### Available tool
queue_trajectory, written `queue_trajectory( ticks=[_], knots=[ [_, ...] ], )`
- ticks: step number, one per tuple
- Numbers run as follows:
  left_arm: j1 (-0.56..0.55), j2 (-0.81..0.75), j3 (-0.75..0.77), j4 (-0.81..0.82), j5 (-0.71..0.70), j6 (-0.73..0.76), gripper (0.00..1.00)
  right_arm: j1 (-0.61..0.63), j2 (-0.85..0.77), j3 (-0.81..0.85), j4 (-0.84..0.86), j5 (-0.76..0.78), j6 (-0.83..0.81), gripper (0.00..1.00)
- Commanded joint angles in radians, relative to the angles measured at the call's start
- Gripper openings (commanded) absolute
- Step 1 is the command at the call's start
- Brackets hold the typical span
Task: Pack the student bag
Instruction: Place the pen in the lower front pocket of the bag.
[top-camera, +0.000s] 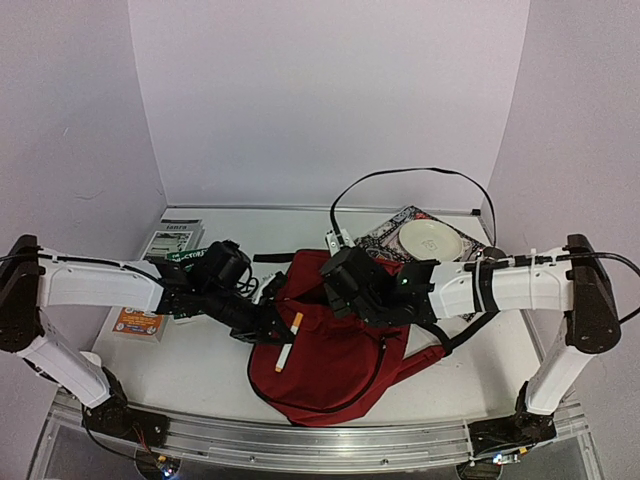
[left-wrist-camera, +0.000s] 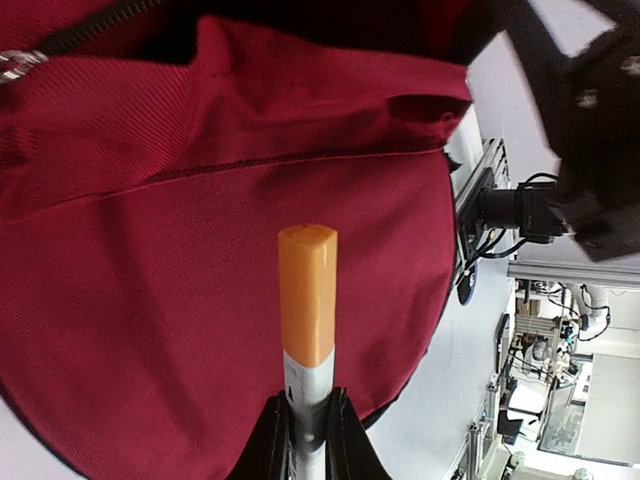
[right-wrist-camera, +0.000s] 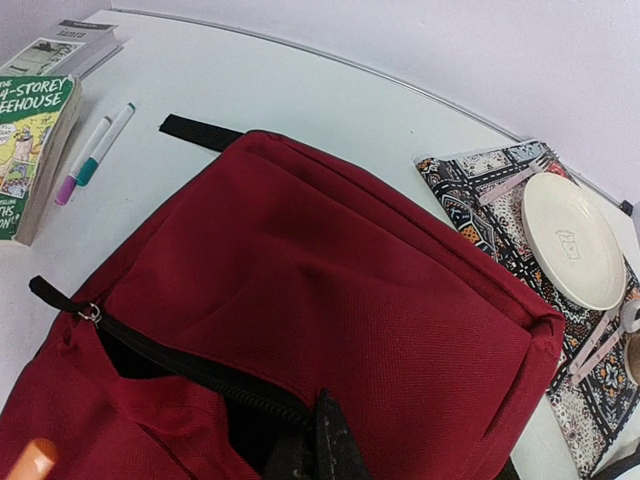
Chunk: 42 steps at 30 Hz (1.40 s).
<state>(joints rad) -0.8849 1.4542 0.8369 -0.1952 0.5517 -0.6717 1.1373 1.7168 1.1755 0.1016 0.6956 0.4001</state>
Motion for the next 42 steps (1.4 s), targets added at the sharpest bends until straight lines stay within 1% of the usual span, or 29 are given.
queue_trajectory(
  ticks=[1,7,12,17,20,24,33,36,39,41,42],
  knots=[
    [-0.010,0.065,0.036,0.124,0.010,-0.033,0.00,0.014,-0.012,0.034,0.062,-0.007,0.022,0.00],
    [-0.009,0.122,0.081,0.225,-0.025,-0.085,0.00,0.024,-0.034,0.001,0.082,-0.053,0.032,0.00],
    [-0.007,0.180,0.136,0.274,-0.075,-0.123,0.00,0.036,-0.055,-0.025,0.091,-0.072,0.046,0.00],
    [0.019,0.174,0.115,0.361,-0.173,-0.215,0.00,0.047,-0.079,-0.067,0.101,-0.068,0.075,0.00],
    [0.020,0.165,0.123,0.377,-0.271,-0.250,0.00,0.051,-0.091,-0.096,0.102,-0.069,0.103,0.00],
    [0.021,0.180,0.131,0.430,-0.359,-0.302,0.00,0.057,-0.103,-0.111,0.104,-0.124,0.129,0.00],
    [0.024,0.293,0.207,0.524,-0.408,-0.393,0.00,0.062,-0.091,-0.079,0.106,-0.342,0.160,0.00],
    [0.024,0.307,0.224,0.558,-0.437,-0.421,0.00,0.064,-0.080,-0.072,0.106,-0.382,0.167,0.00],
    [0.025,0.329,0.249,0.571,-0.430,-0.442,0.01,0.064,-0.084,-0.080,0.106,-0.377,0.176,0.00],
    [0.022,0.346,0.248,0.596,-0.412,-0.466,0.02,0.064,-0.092,-0.092,0.106,-0.343,0.180,0.00],
    [0.020,0.359,0.250,0.608,-0.392,-0.469,0.04,0.064,-0.096,-0.097,0.106,-0.318,0.180,0.00]
  ],
)
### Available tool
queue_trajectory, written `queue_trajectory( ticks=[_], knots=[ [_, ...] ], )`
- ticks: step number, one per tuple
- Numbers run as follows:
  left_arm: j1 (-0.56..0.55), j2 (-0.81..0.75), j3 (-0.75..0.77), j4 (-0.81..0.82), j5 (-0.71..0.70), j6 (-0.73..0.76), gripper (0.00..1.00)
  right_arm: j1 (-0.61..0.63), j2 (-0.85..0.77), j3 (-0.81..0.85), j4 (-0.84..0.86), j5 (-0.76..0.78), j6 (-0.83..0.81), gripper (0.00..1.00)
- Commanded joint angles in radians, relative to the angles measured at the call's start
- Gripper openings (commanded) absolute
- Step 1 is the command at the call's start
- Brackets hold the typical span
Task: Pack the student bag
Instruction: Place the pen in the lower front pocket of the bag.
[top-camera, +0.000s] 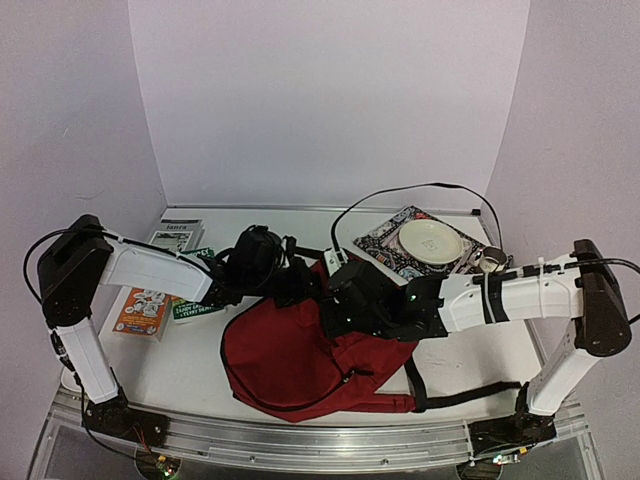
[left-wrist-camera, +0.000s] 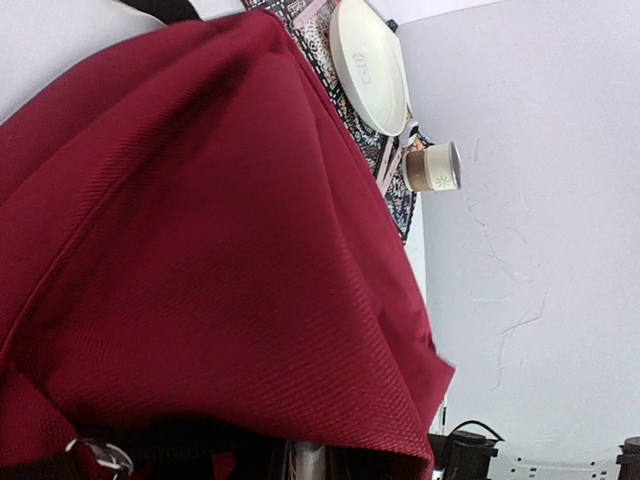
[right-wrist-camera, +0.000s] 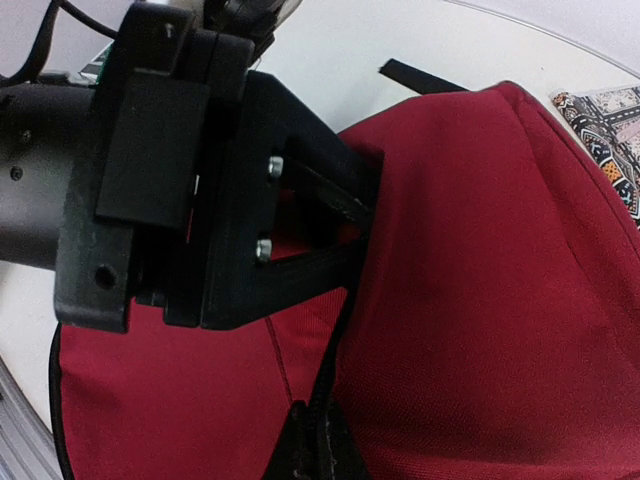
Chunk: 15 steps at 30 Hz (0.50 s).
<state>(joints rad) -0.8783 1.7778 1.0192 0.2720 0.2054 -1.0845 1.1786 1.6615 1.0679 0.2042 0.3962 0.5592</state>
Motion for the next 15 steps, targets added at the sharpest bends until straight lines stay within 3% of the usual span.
queue_trajectory(
  ticks=[1,10,15],
  knots=[
    [0.011,0.050,0.072,0.144,-0.033,-0.055,0.05,0.023,-0.045,0.004,0.003,0.001,0.022,0.00],
    [-0.008,0.046,0.043,0.150,0.021,-0.005,0.39,0.023,-0.087,-0.043,0.002,0.177,0.016,0.00],
    [-0.009,0.003,0.024,0.149,0.052,0.030,0.49,0.022,-0.088,-0.053,-0.009,0.211,0.011,0.00]
  ],
)
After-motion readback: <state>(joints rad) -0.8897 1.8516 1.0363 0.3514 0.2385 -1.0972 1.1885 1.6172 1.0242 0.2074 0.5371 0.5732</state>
